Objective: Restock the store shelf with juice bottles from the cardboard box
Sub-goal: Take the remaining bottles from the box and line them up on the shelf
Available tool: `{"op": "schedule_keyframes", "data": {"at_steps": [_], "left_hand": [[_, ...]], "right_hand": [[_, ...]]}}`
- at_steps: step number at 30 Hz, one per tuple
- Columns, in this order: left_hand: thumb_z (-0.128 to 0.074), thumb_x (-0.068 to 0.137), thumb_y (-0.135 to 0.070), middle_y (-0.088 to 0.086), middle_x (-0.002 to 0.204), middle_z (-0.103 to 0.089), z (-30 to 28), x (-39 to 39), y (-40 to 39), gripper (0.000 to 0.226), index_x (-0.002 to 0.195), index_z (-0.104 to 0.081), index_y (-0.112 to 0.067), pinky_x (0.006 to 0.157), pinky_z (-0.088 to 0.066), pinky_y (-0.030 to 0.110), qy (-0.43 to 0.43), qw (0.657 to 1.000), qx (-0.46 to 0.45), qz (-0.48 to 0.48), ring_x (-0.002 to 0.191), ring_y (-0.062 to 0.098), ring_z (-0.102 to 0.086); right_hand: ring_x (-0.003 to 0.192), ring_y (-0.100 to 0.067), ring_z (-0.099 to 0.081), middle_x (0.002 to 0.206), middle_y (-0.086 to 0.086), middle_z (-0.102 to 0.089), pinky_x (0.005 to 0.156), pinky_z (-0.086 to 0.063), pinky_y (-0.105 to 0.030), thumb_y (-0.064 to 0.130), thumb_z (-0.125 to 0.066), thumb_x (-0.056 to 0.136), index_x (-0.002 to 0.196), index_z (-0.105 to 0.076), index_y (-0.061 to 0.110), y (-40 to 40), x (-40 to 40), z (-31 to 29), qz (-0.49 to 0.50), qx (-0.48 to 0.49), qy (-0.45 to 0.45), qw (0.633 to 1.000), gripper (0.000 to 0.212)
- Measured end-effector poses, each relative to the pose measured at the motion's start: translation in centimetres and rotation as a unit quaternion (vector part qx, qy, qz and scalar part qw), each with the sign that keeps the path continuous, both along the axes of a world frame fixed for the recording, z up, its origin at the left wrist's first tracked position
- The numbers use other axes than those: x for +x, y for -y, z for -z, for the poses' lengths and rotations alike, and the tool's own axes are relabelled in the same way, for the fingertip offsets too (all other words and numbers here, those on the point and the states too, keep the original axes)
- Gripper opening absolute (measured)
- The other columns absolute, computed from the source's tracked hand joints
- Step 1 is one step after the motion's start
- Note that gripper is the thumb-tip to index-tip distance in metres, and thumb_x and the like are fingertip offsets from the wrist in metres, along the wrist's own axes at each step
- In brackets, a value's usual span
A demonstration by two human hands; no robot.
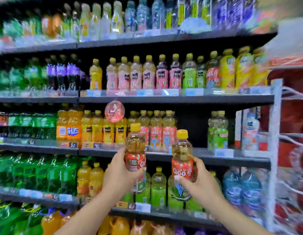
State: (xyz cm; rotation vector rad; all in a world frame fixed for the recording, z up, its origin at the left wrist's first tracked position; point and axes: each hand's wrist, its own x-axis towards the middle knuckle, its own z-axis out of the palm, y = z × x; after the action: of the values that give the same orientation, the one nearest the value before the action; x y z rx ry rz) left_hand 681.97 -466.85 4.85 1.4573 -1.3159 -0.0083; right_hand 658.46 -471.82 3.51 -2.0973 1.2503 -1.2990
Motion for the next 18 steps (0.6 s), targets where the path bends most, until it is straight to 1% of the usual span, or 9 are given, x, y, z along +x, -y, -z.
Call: {"op": "schedule_keyframes", "data": {"at_steps": [2, 4, 7, 9, 12, 14, 16, 17, 18], "left_hand": [[-0.085, 0.064, -0.036, -0.028, 0.092, -0.059, -0.7, -1.1, 0.7, 0.067, 0.108, -0.037, -0.050, 0.074, -0.053, 0.025, 0.001, 1.000, -0.003, 0.026, 0.085, -0.005, -0.060], [-0.085, 0.065, -0.036, -0.026, 0.096, -0.059, -1.2, -1.7, 1.7, 0.069, 0.113, -0.037, -0.048, 0.074, -0.052, 0.024, 0.000, 0.999, -0.005, 0.041, 0.087, -0.004, -0.060], [-0.084, 0.066, -0.038, -0.025, 0.100, -0.058, -1.7, -2.6, 3.5, 0.072, 0.120, -0.037, -0.044, 0.071, -0.049, 0.020, 0.000, 0.999, -0.003, 0.054, 0.088, -0.005, -0.058], [-0.083, 0.066, -0.039, -0.024, 0.103, -0.058, -2.1, -3.1, 4.9, 0.072, 0.123, -0.039, -0.041, 0.068, -0.047, 0.017, 0.003, 0.998, -0.007, 0.062, 0.088, -0.006, -0.058], [-0.083, 0.068, -0.036, -0.026, 0.102, -0.055, -2.8, -4.0, 7.1, 0.068, 0.121, -0.040, -0.040, 0.066, -0.043, 0.011, 0.011, 0.996, -0.015, 0.083, 0.086, -0.007, -0.055], [-0.082, 0.070, -0.036, -0.024, 0.111, -0.052, -3.3, -4.7, 8.7, 0.073, 0.129, -0.039, -0.033, 0.075, -0.048, 0.014, 0.010, 0.995, -0.019, 0.098, 0.093, -0.005, -0.053], [-0.081, 0.071, -0.035, -0.028, 0.112, -0.047, -3.9, -5.5, 10.2, 0.075, 0.133, -0.038, -0.032, 0.086, -0.046, 0.016, 0.009, 0.993, -0.023, 0.113, 0.096, -0.009, -0.048], [-0.080, 0.073, -0.033, -0.034, 0.107, -0.043, -4.2, -5.9, 10.9, 0.071, 0.129, -0.037, -0.037, 0.084, -0.042, 0.008, 0.012, 0.992, -0.029, 0.126, 0.091, -0.016, -0.046], [-0.080, 0.073, -0.031, -0.038, 0.100, -0.039, -4.5, -6.4, 11.5, 0.066, 0.119, -0.034, -0.044, 0.075, -0.038, 0.001, 0.018, 0.990, -0.038, 0.134, 0.085, -0.022, -0.044]], "right_hand": [[0.093, -0.003, -0.061, 0.105, 0.018, -0.063, 0.076, -0.046, -0.024, 0.046, -0.075, 0.073, 0.124, -0.037, 0.040, 0.3, -1.6, -0.9, 0.009, -0.013, 0.005, 1.000, 0.064], [0.095, -0.001, -0.061, 0.105, 0.020, -0.063, 0.079, -0.049, -0.027, 0.047, -0.074, 0.073, 0.124, -0.036, 0.041, 0.8, -2.8, -1.5, 0.020, -0.013, 0.011, 1.000, 0.064], [0.092, 0.003, -0.061, 0.103, 0.021, -0.063, 0.080, -0.053, -0.028, 0.047, -0.074, 0.074, 0.121, -0.033, 0.044, 1.6, -3.9, -1.9, 0.034, 0.009, 0.023, 0.999, 0.062], [0.091, 0.000, -0.063, 0.102, 0.021, -0.063, 0.080, -0.055, -0.032, 0.046, -0.074, 0.074, 0.121, -0.033, 0.044, 2.2, -4.6, -2.3, 0.050, 0.018, 0.030, 0.998, 0.062], [0.093, 0.001, -0.062, 0.104, 0.019, -0.064, 0.082, -0.053, -0.031, 0.048, -0.074, 0.073, 0.128, -0.032, 0.042, 3.5, -5.9, -2.7, 0.082, 0.018, 0.033, 0.996, 0.069], [0.095, -0.001, -0.062, 0.107, 0.018, -0.063, 0.084, -0.052, -0.031, 0.049, -0.074, 0.073, 0.131, -0.031, 0.040, 4.3, -6.9, -2.9, 0.105, 0.028, 0.040, 0.993, 0.073], [0.092, -0.005, -0.065, 0.107, 0.019, -0.061, 0.084, -0.054, -0.034, 0.050, -0.075, 0.071, 0.131, -0.031, 0.040, 5.2, -7.9, -3.1, 0.125, 0.041, 0.052, 0.990, 0.075], [0.090, -0.007, -0.066, 0.106, 0.020, -0.061, 0.083, -0.055, -0.037, 0.050, -0.076, 0.070, 0.130, -0.031, 0.041, 5.7, -8.4, -3.2, 0.132, 0.046, 0.062, 0.988, 0.075], [0.090, -0.008, -0.067, 0.105, 0.021, -0.061, 0.083, -0.056, -0.039, 0.049, -0.077, 0.069, 0.128, -0.032, 0.041, 6.1, -8.8, -3.3, 0.139, 0.050, 0.071, 0.986, 0.075]]}}
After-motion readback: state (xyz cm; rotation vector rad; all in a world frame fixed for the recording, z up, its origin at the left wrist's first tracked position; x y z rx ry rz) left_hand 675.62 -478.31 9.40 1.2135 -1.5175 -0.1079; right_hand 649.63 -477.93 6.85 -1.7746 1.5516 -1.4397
